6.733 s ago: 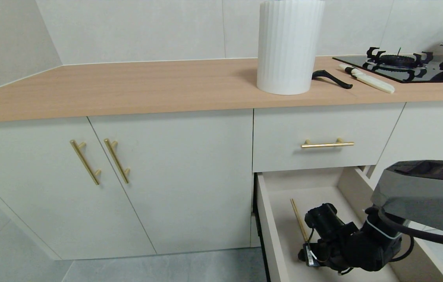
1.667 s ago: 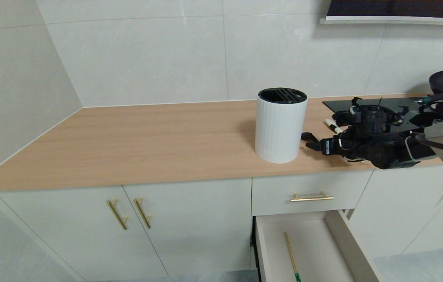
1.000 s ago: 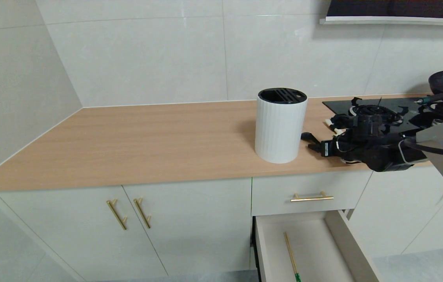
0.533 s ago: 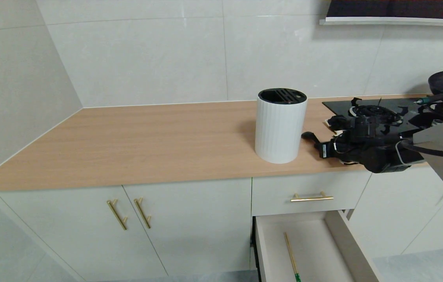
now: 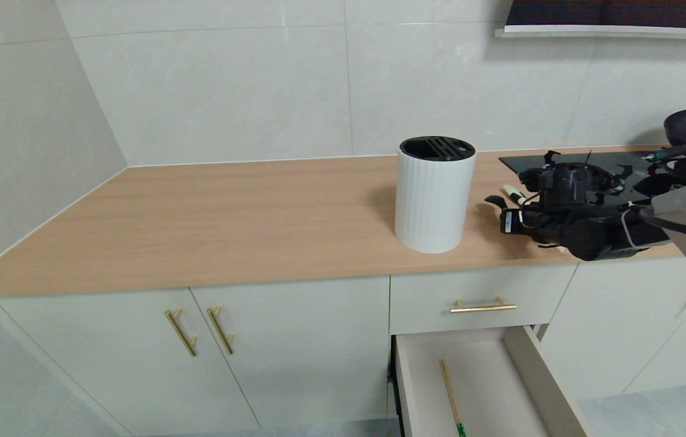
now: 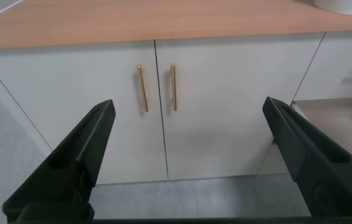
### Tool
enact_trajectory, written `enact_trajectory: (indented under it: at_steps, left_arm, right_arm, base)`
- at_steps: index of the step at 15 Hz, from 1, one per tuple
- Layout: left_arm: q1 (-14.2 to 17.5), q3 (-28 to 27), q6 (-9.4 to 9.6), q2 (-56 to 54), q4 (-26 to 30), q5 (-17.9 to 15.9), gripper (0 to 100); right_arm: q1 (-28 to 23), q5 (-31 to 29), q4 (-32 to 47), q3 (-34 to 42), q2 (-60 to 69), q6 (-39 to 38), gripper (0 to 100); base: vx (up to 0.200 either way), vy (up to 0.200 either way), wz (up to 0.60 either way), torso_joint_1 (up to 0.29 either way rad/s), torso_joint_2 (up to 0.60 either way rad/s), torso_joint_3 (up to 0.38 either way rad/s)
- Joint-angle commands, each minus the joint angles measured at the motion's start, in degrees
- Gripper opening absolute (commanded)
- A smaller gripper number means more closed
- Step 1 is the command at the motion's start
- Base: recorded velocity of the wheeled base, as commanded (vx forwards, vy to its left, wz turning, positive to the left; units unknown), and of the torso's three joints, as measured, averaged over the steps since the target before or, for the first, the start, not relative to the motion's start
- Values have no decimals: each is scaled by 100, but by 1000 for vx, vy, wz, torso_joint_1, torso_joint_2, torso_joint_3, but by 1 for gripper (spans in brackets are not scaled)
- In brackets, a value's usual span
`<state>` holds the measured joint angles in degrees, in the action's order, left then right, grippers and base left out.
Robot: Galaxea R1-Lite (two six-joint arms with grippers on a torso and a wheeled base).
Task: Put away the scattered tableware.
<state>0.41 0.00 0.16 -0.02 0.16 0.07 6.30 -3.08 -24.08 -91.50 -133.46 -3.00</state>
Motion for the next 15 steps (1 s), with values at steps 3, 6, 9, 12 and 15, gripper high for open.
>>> enact_trajectory:
  at_steps: [3,6,9,12,15]
  left_arm:
    - [2,0,2,2,-7,1,100]
    - [2,0,2,2,2,1,100]
    - [2,0,2,2,2,1,100]
    - [2,0,2,2,-7,1,100]
    - [2,0,2,2,2,1,100]
  right_arm:
    - [108,-535,-80,1117,1340,-254,0]
    - [337,-368,-71,2690,2615,-438,0]
    - [407,-78,-18,4053,3309,-438,0]
    - [679,45,-71,5371,3872,-438,0]
    - [996,54,-71,5942,4214,-412,0]
  base:
    - [0,0,0,0,0,0]
    - [0,0,0,0,0,0]
    - [0,0,0,0,0,0]
    - [0,0,0,0,0,0]
    - [0,0,0,0,0,0]
